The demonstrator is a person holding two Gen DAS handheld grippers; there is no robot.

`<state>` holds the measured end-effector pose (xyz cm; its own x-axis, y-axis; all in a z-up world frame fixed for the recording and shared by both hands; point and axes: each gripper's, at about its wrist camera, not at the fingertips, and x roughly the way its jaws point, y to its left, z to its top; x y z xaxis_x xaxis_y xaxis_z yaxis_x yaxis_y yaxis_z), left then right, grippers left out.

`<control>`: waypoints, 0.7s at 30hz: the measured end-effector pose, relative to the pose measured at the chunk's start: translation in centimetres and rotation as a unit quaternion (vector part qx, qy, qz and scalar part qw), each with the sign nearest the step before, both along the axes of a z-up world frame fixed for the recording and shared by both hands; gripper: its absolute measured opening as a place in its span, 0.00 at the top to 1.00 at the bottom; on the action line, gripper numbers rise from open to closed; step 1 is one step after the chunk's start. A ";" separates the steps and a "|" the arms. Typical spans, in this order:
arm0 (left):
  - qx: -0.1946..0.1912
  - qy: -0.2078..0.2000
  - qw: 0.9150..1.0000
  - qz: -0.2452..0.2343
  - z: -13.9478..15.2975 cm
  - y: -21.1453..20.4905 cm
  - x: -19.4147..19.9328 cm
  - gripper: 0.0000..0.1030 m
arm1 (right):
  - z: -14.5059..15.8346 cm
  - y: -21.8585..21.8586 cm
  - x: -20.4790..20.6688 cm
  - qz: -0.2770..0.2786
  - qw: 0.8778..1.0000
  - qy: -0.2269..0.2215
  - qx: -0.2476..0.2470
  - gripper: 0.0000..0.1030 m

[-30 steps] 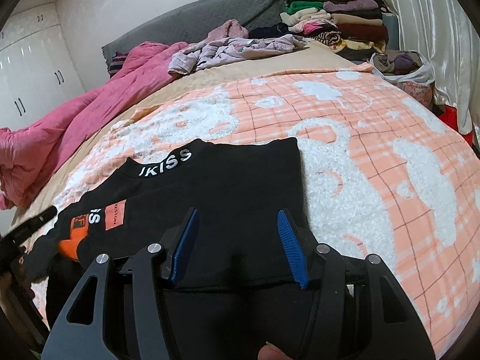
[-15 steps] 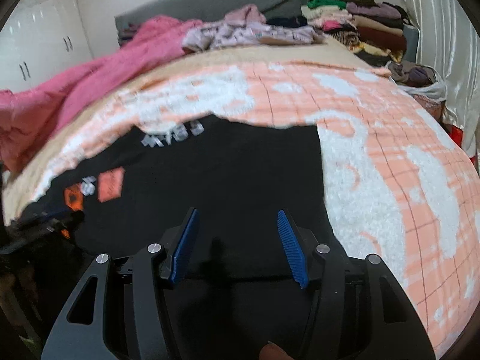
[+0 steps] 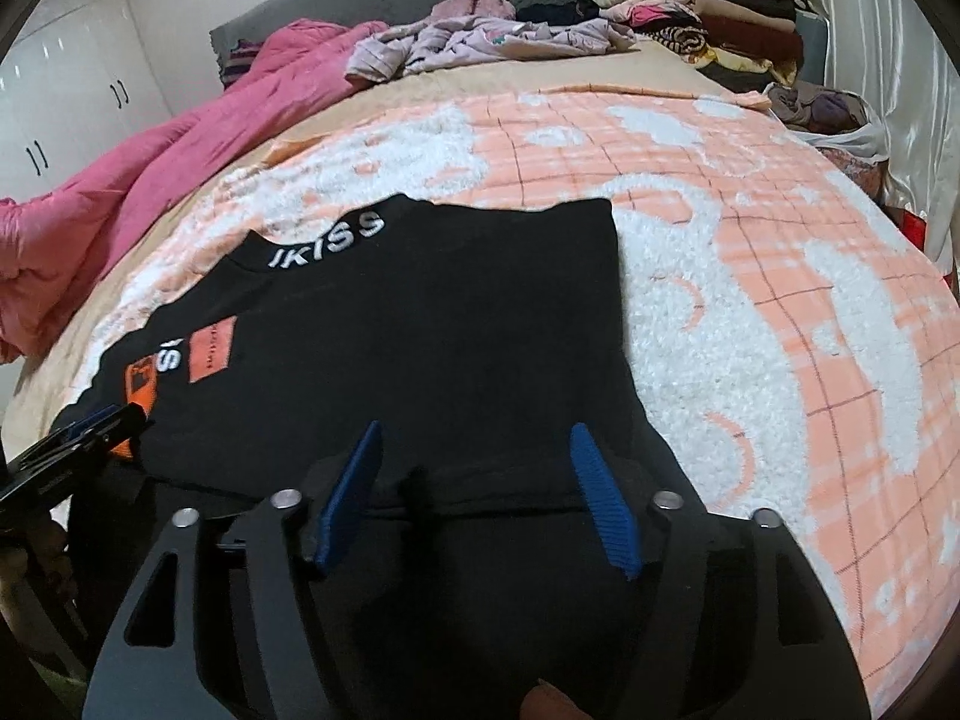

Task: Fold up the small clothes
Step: 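Lower the cuff onto the shirt body and open the left tool, then move the left tool to the other sleeve's orange cuff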

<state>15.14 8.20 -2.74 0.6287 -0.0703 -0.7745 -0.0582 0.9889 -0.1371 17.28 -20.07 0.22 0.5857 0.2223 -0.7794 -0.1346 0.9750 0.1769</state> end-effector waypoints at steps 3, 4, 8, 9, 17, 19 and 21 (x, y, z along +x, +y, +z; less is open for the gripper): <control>0.004 -0.009 1.000 0.006 0.8 0.2 -0.6 0.40 | 0.7 0.1 -0.7 0.005 1.000 -0.007 0.005 0.21; 0.004 -0.013 1.000 0.008 1.1 0.2 -0.8 0.39 | 0.9 0.2 -0.9 0.007 1.000 -0.010 0.008 0.19; 0.002 -0.030 0.999 0.014 2.4 0.6 -1.9 0.24 | 1.8 0.9 -1.5 0.015 1.000 -0.023 0.015 0.09; 0.003 -0.033 0.999 0.016 2.6 0.8 -2.1 0.23 | 2.0 1.2 -1.7 0.018 0.999 -0.025 0.016 0.07; 0.012 -0.041 0.998 0.041 4.0 2.6 -4.0 0.12 | 4.0 4.1 -3.0 0.048 0.997 -0.049 0.022 0.05; 0.015 -0.043 0.998 0.049 4.3 3.2 -4.4 0.11 | 4.4 5.1 -3.3 0.059 0.996 -0.054 0.024 0.04; 0.016 -0.047 0.997 0.058 4.6 3.8 -4.9 0.10 | 4.7 6.0 -3.4 0.068 0.996 -0.057 0.025 0.04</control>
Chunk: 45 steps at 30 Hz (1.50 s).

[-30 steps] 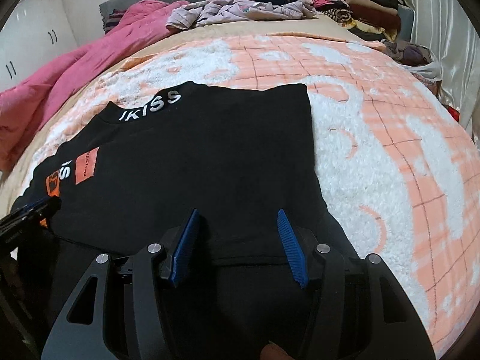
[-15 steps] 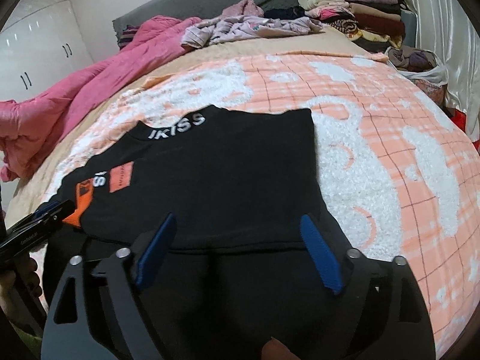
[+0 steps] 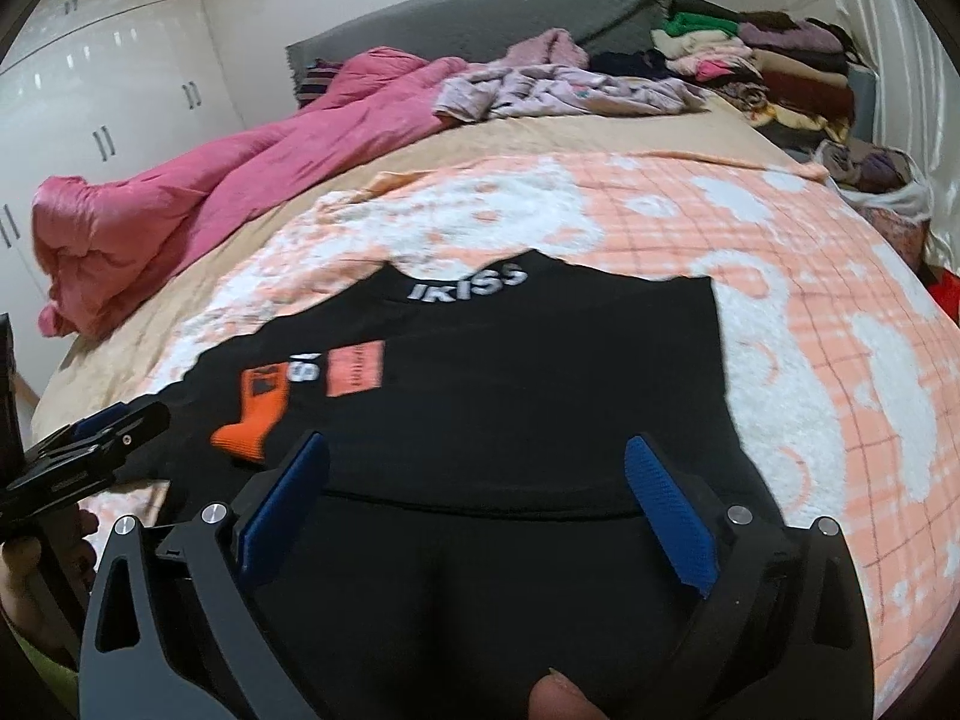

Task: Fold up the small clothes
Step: 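Move the left tool to the other sleeve's orange cuff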

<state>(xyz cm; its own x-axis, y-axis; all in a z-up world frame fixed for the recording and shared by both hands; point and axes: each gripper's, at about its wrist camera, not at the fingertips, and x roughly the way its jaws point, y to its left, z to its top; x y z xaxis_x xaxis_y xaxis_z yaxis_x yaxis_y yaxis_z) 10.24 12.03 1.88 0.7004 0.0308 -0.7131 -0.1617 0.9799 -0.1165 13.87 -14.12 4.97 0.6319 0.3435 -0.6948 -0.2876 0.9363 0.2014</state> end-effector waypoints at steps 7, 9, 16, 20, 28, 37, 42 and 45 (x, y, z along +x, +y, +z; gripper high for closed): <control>0.007 -0.004 0.999 0.035 1.0 2.7 -1.7 0.09 | 1.1 3.5 -0.7 0.041 0.999 -0.012 0.001 0.04; 0.007 -0.006 0.999 0.043 1.2 3.4 -2.1 0.09 | 1.4 4.6 -0.9 0.053 0.998 -0.015 0.001 0.04; 0.006 -0.013 0.996 0.086 1.8 6.6 -3.7 0.09 | 2.1 8.4 -1.3 0.093 0.995 -0.025 -0.001 0.04; 0.009 -0.009 0.993 0.114 1.7 8.6 -4.7 0.09 | 2.3 10.2 -1.6 0.111 0.993 -0.028 -0.004 0.04; 0.006 -0.002 0.986 0.169 1.5 12.7 -6.5 0.09 | 2.9 13.4 -2.0 0.145 0.989 -0.037 -0.008 0.04; 0.008 0.007 0.975 0.222 1.0 16.7 -8.3 0.09 | 2.9 17.1 -2.6 0.190 0.981 -0.039 -0.013 0.04; 0.000 0.015 0.968 0.252 0.2 19.1 -9.0 0.09 | 2.6 19.1 -3.0 0.210 0.977 -0.034 -0.017 0.04; -0.004 0.024 0.964 0.266 -0.4 20.4 -9.3 0.09 | 2.4 20.1 -3.2 0.220 0.975 -0.032 -0.019 0.04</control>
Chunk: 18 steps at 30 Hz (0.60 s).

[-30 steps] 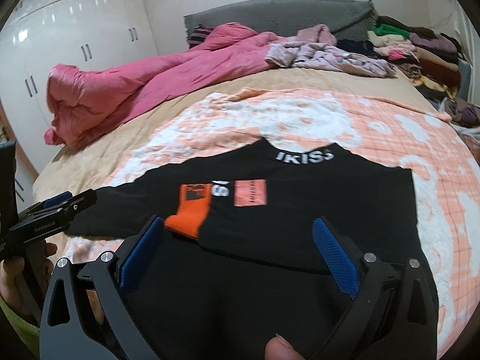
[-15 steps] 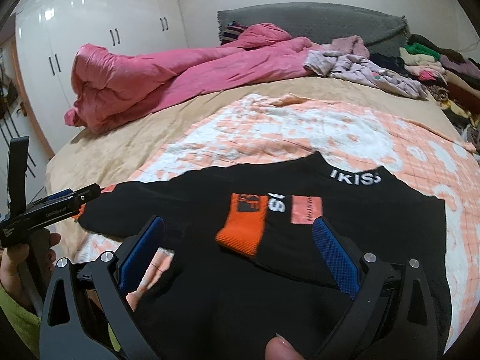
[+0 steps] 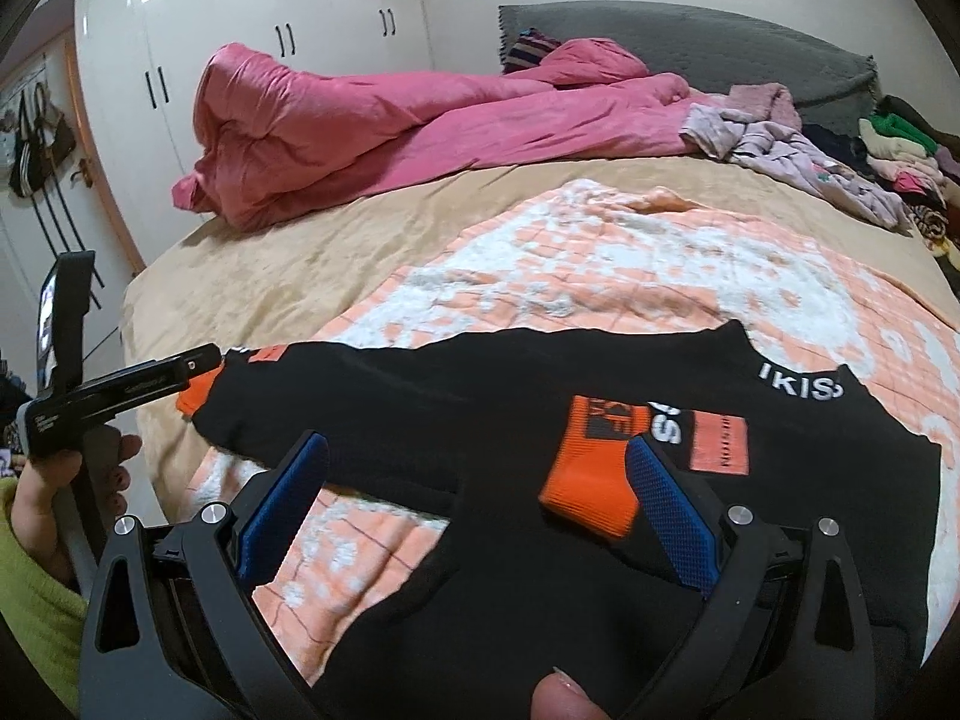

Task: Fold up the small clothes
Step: 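Move the left tool to the other sleeve's orange cuff, then grasp the orange cuff with the left tool and lift it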

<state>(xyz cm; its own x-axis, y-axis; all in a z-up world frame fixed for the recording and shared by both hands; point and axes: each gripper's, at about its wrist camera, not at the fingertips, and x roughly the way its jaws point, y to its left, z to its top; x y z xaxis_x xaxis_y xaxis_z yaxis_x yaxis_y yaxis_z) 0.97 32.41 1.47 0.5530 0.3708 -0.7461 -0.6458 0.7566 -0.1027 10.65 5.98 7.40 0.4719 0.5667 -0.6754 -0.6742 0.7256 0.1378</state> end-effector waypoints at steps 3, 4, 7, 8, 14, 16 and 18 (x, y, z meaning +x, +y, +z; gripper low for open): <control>-0.011 0.006 1.000 0.015 -0.8 1.4 -0.5 0.09 | -0.2 0.7 -0.2 0.007 1.000 0.002 -0.003 0.04; -0.013 0.007 1.000 0.017 -1.0 1.7 -0.5 0.09 | -0.3 0.9 -0.2 0.009 1.000 0.002 -0.004 0.04; -0.024 0.012 0.999 0.026 -1.8 2.5 -0.7 0.09 | -0.8 1.7 -0.4 0.017 1.000 0.007 -0.008 0.04; -0.028 0.015 0.999 0.029 -2.1 2.9 -0.8 0.09 | -0.9 1.9 -0.4 0.020 1.000 0.007 -0.010 0.04; -0.051 0.016 0.997 0.047 -3.7 4.3 -1.1 0.09 | -2.0 3.8 -0.9 0.041 0.999 0.010 -0.025 0.04; -0.065 0.018 0.997 0.047 -4.5 4.6 -1.0 0.11 | -2.4 4.4 -1.0 0.047 0.998 0.012 -0.028 0.04; -0.078 0.013 0.996 0.043 -5.1 4.8 -0.9 0.20 | -2.7 4.7 -1.0 0.050 0.998 0.016 -0.030 0.04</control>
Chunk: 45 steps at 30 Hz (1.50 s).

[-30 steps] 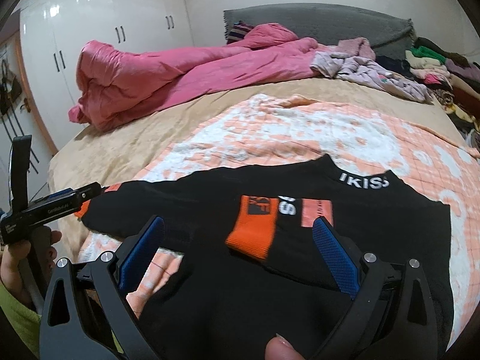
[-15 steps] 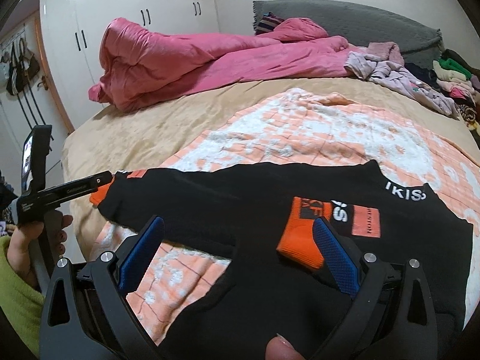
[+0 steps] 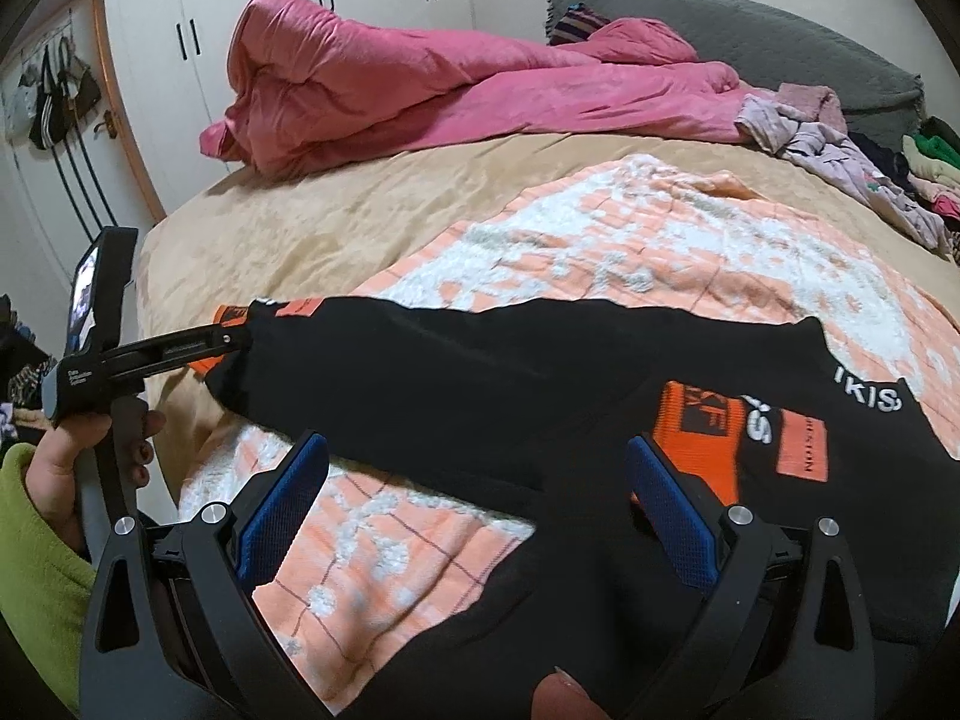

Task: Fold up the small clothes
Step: 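Grasp the orange cuff with the left tool and lift it, then carry the sleeve across the shirt body and release it with the left tool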

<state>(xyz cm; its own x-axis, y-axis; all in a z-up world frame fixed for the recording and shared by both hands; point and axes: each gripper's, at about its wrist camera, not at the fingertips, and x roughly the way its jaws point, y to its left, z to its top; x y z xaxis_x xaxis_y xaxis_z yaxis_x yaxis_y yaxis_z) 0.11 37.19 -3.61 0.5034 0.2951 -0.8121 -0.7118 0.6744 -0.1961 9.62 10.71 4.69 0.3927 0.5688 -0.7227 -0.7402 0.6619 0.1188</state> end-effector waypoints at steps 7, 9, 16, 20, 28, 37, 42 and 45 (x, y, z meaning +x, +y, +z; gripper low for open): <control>0.010 -0.018 1.000 -0.001 -0.3 -0.4 0.6 0.66 | -1.0 -0.2 0.3 -0.007 1.000 0.014 0.000 0.04; 0.005 -0.031 0.999 -0.005 -0.2 -0.3 0.6 0.78 | -1.1 -0.8 0.6 -0.016 1.000 0.019 0.003 0.04; -0.006 -0.096 0.995 -0.025 2.7 -1.3 0.1 0.93 | -1.0 -4.5 1.4 -0.056 0.998 0.034 0.024 0.04; 0.006 -0.127 0.991 -0.046 5.3 -3.0 -0.2 0.93 | -0.7 -7.3 1.9 -0.082 0.995 0.045 0.040 0.04; 0.027 -0.170 0.977 -0.124 10.3 -9.3 1.4 0.93 | 0.3 -14.0 2.3 -0.144 0.986 0.045 0.074 0.04; 0.037 -0.183 0.960 -0.208 12.9 -17.4 4.6 0.93 | 0.3 -19.7 1.6 -0.183 0.978 0.045 0.094 0.04; 0.028 -0.186 0.948 -0.257 13.7 -22.0 6.3 0.93 | 0.3 -22.9 1.2 -0.205 0.972 0.045 0.107 0.04; 0.030 -0.183 0.943 -0.277 13.7 -24.2 7.4 0.93 | 0.5 -24.7 1.0 -0.220 0.968 0.043 0.115 0.04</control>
<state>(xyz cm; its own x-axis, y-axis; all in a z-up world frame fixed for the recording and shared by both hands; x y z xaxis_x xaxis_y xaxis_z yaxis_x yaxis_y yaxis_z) 7.51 13.03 10.12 0.8365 -0.0557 -0.5452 -0.1394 0.9405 -0.3100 10.60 -14.01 5.16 0.5776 0.5091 -0.6381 -0.3733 0.8599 0.3482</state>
